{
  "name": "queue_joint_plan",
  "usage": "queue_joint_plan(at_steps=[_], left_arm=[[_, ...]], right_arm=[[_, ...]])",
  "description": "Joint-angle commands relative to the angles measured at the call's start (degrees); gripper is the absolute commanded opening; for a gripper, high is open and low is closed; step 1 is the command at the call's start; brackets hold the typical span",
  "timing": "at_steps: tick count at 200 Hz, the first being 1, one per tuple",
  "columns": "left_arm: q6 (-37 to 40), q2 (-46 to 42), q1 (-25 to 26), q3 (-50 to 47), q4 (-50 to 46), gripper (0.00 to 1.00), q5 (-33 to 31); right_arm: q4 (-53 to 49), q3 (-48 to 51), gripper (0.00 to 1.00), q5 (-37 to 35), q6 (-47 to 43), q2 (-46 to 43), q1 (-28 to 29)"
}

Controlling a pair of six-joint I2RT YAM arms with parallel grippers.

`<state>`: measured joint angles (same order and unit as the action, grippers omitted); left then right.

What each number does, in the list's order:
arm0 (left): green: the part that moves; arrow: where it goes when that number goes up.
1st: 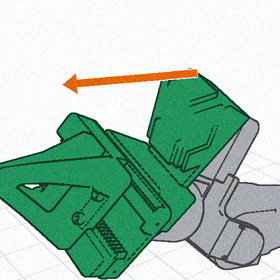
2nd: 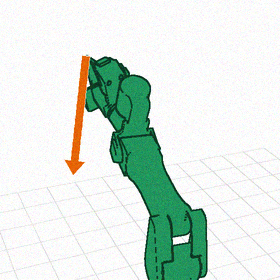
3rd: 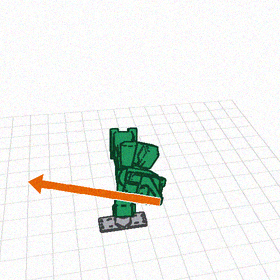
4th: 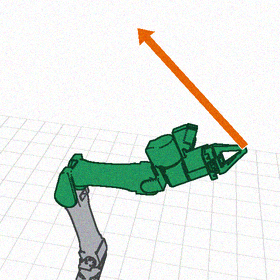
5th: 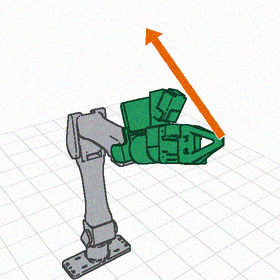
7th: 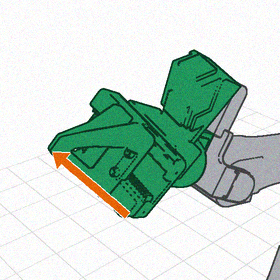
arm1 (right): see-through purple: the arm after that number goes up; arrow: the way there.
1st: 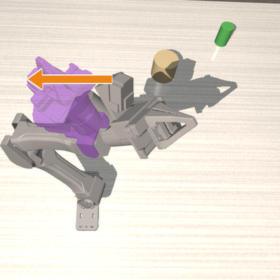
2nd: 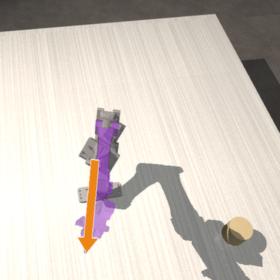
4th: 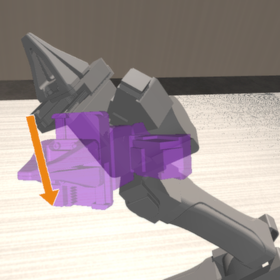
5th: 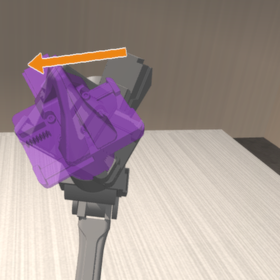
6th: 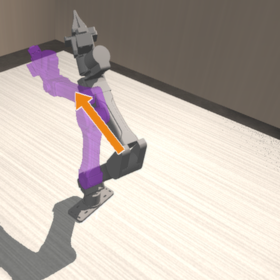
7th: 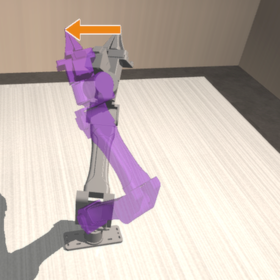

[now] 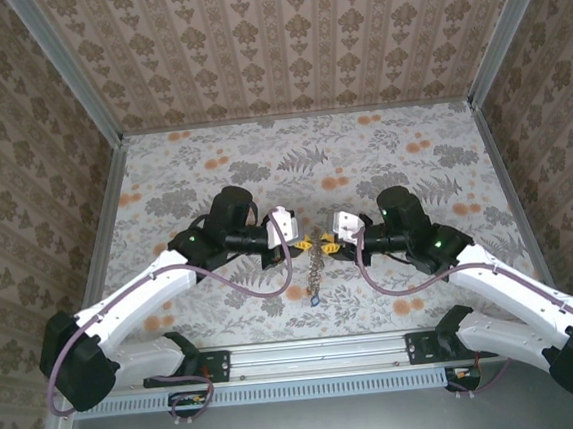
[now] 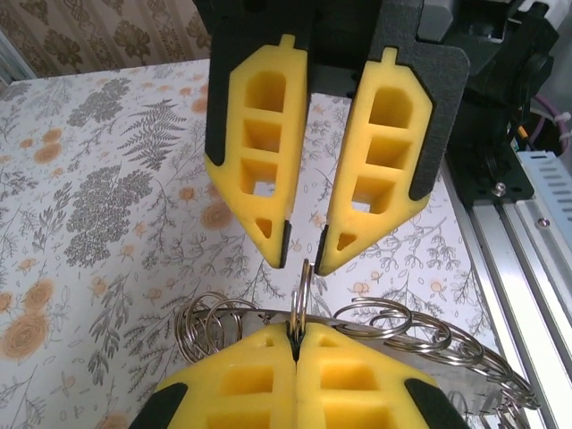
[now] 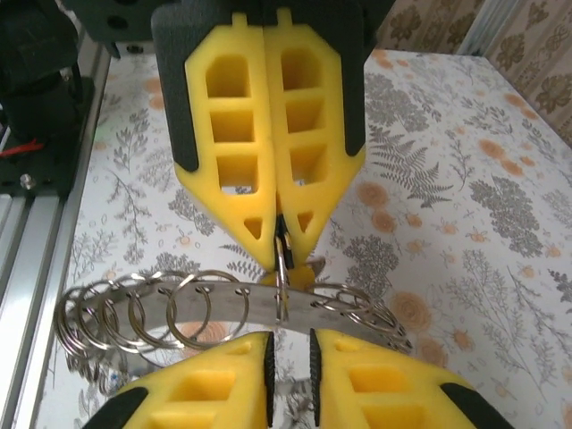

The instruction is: Put the keys on the keyring

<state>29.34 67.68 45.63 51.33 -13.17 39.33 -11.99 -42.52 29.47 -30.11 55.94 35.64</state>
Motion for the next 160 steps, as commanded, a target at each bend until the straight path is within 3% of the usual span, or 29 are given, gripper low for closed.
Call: queue_joint_plan(at_steps=[1,105,142,160], left_arm=[[3.8,0.6,0.7,3.7,-5.3,0.0,-0.7],[4.3,4.8,1.9,7.3,-8.5,0.0,0.1],[3.8,5.0,2.0,7.3,-8.2,0.0,1.5],[3.6,4.9,2.0,7.1,-7.8,0.0,1.7]], right_arm=[[-6.4,-3.2,0.23,-2.0,-3.2,1.0,-0.1],[-10.5,-6.7,0.24,1.4,-3.6,5.4,1.2],[-9.6,-6.8,0.18,1.2,-2.6,6.6,1.5],[-9.3,-7.0,0.07,1.6,-1.8,7.0,1.6]])
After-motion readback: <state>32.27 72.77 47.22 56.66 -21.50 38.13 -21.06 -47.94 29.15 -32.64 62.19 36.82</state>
